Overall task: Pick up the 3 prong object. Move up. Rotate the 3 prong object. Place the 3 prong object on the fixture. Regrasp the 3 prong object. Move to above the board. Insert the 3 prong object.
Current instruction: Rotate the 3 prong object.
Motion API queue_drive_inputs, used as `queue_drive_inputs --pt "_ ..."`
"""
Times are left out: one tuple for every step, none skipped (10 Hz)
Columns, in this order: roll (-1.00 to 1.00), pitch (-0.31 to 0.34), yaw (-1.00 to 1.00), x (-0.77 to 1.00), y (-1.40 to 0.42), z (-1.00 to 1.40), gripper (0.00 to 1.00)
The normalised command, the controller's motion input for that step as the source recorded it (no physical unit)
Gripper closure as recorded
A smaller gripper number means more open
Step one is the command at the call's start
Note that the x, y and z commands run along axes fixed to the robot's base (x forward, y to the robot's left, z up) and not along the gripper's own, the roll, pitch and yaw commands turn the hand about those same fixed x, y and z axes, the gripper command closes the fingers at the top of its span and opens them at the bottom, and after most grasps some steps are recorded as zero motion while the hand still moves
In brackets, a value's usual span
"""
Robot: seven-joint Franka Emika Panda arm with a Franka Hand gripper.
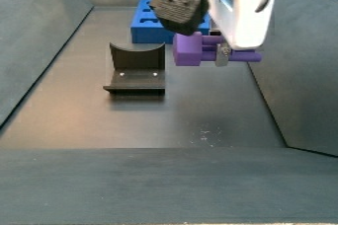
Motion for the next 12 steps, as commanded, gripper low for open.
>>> queue_drive_inputs --pt "0.00 -0.004 -1.00 0.02 0.02 -0.03 1.00" --pt "0.00 -0.004 -1.00 0.02 0.02 -0.03 1.00" --pt "0.00 -0.004 -1.00 0.02 0.02 -0.03 1.00" --pt "0.00 -0.004 -1.00 0.02 0.02 -0.03 1.00" --pt "0.00 -0.004 -1.00 0.02 0.02 -0.03 1.00" --pt "0.00 -0.005 -1.00 0.02 0.02 -0.03 1.00" --pt "0.00 -0.005 -1.00 0.02 0.02 -0.03 1.00" --pt "0.00 -0.005 -1.00 0.02 0.02 -0.03 1.00" --pt "0.00 -0.005 -1.00 0.02 0.02 -0.03 1.00" --pt "0.00 -0.006 -1.00 0.02 0.02 -0.03 1.00" --pt "0.00 -0.006 -1.00 0.02 0.02 -0.03 1.00" --pt "0.00 -0.006 -1.00 0.02 0.02 -0.03 1.00"
